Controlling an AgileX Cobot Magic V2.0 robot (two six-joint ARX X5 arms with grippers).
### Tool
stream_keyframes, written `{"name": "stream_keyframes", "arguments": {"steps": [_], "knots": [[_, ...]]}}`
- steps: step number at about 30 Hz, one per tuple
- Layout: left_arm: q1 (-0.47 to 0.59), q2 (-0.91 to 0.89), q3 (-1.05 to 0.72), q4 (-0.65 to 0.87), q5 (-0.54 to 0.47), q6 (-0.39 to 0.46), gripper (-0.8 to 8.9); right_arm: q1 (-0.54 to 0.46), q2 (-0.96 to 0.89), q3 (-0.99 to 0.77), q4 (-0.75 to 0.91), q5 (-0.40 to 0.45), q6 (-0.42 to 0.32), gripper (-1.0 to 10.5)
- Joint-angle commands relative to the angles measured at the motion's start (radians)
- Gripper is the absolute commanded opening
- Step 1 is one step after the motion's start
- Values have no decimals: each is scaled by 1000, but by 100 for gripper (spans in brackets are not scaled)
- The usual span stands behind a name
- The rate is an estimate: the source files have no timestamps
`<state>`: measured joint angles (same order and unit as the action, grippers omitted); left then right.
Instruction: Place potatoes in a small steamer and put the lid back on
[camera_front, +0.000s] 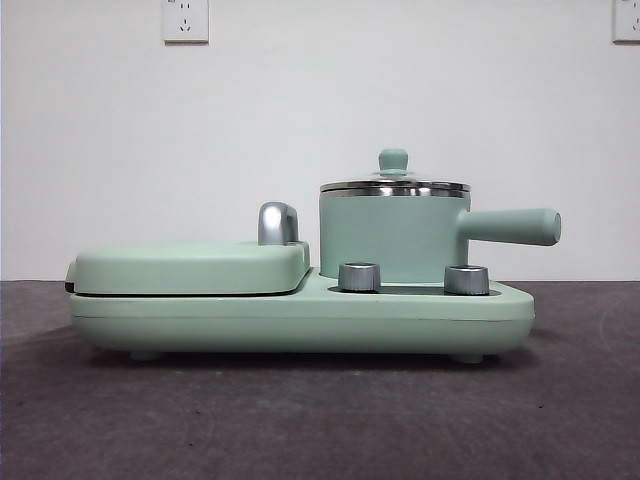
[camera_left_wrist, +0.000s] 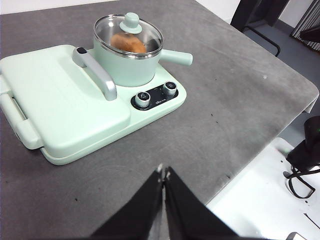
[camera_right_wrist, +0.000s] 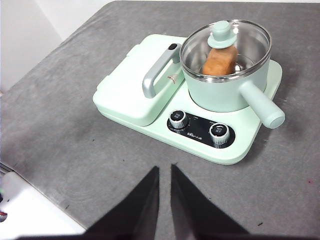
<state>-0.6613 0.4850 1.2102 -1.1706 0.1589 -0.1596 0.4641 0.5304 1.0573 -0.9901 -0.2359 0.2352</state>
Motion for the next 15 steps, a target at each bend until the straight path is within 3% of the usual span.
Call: {"name": "stream_keyframes", "arguments": {"steps": [1, 10, 15], "knots": [[-5, 4, 10, 11, -2, -7, 8, 5, 2, 9, 11, 0, -8, 34], [7, 2, 10, 12, -2, -7, 8, 5, 2, 9, 11, 0, -8, 34], [139, -5, -33, 52, 1, -7, 8, 5, 2, 9, 11, 1, -8, 34]]}}
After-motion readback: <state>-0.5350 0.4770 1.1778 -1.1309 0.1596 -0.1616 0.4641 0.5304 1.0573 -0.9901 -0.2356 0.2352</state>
